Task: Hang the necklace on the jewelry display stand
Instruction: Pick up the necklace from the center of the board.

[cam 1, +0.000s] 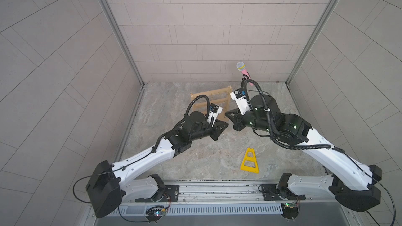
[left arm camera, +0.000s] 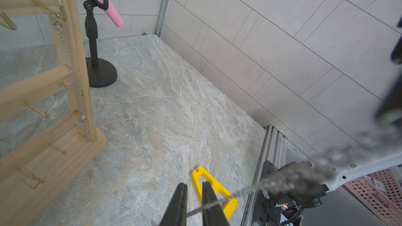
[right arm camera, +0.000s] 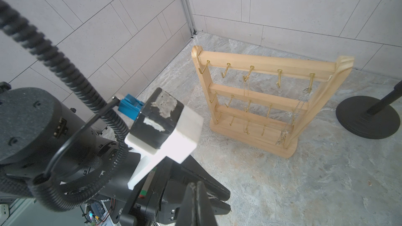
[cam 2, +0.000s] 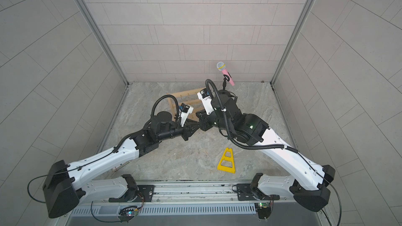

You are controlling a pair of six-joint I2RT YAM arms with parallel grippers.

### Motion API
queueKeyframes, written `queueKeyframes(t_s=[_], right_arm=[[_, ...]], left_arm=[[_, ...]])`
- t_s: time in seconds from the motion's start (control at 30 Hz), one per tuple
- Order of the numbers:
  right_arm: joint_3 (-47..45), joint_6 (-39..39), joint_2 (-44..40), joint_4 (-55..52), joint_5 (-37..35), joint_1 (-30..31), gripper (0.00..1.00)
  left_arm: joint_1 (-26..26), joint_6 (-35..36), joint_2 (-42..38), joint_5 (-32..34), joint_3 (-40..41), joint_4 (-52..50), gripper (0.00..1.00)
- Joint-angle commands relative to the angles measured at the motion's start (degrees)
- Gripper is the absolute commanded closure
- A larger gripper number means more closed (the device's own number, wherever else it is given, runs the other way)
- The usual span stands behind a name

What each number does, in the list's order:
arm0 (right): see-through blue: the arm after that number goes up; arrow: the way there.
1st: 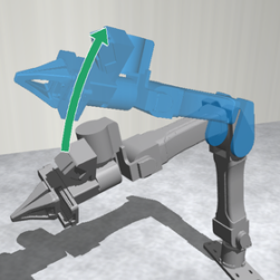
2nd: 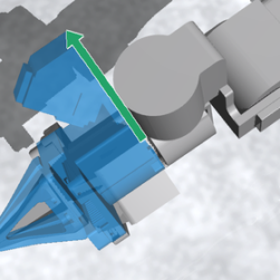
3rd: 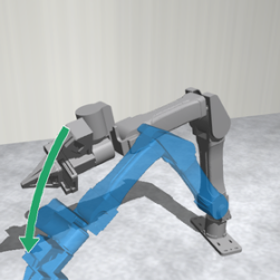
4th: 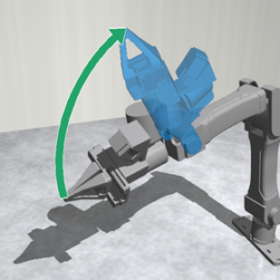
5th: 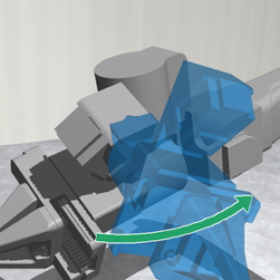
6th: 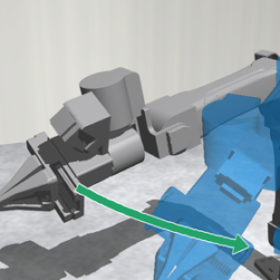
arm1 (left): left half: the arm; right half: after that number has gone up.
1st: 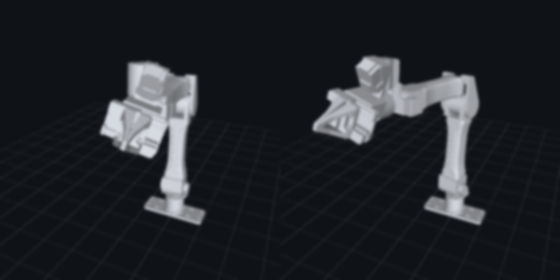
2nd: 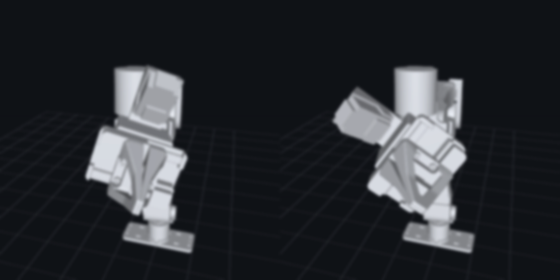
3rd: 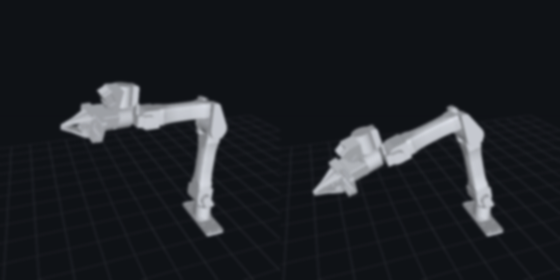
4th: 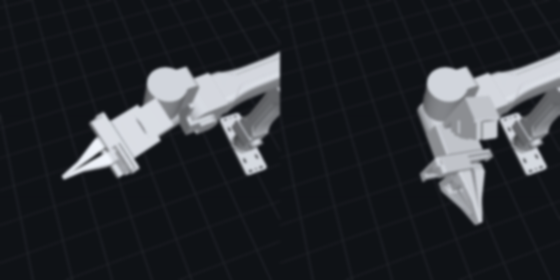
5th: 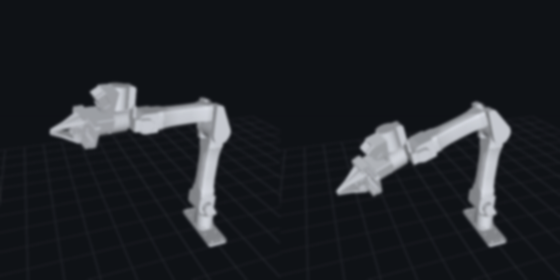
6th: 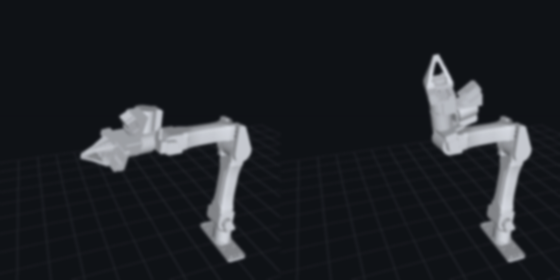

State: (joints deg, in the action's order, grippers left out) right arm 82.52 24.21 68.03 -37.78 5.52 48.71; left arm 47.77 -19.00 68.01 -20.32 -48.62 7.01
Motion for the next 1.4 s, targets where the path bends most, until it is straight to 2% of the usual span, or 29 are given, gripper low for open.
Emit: queueKeyframes(t_s=[0.0,0.27,0.43,0.6,0.9,1.13,1.37], right_arm=[[0.54,0.16,-0.71,-0.03,-1.37,0.29,0.94],[0.45,0.35,-0.19,0.21,-1.56,0.27,0.94],[-0.03,0.49,0.67,0.27,-1.63,0.00,0.94],[-0.52,1.06,2.69,-0.58,0.88,-0.71,0.90],[-3.74,1.77,2.55,-0.27,3.09,-1.10,0.72],[-6.00,1.88,-0.62,-0.81,3.79,-3.45,0.65],[-7.81,1.16,-4.50,-1.78,6.05,-7.25,0.59]], left_arm=[[-0.13,0.90,-1.39,-0.12,0.61,1.17,0.82],[-0.13,0.90,-1.72,-1.28,0.94,1.60,0.94],[-0.13,0.23,-1.92,-6.80,1.07,3.06,0.98],[-0.13,-3.07,-4.04,-11.49,1.77,6.40,0.98],[-1.78,-8.28,-7.69,-10.14,1.16,7.08,0.97],[-4.04,-15.20,-8.42,-12.00,2.38,12.31,0.96],[-5.05,-18.54,-8.73,-13.12,2.41,14.34,0.95]])
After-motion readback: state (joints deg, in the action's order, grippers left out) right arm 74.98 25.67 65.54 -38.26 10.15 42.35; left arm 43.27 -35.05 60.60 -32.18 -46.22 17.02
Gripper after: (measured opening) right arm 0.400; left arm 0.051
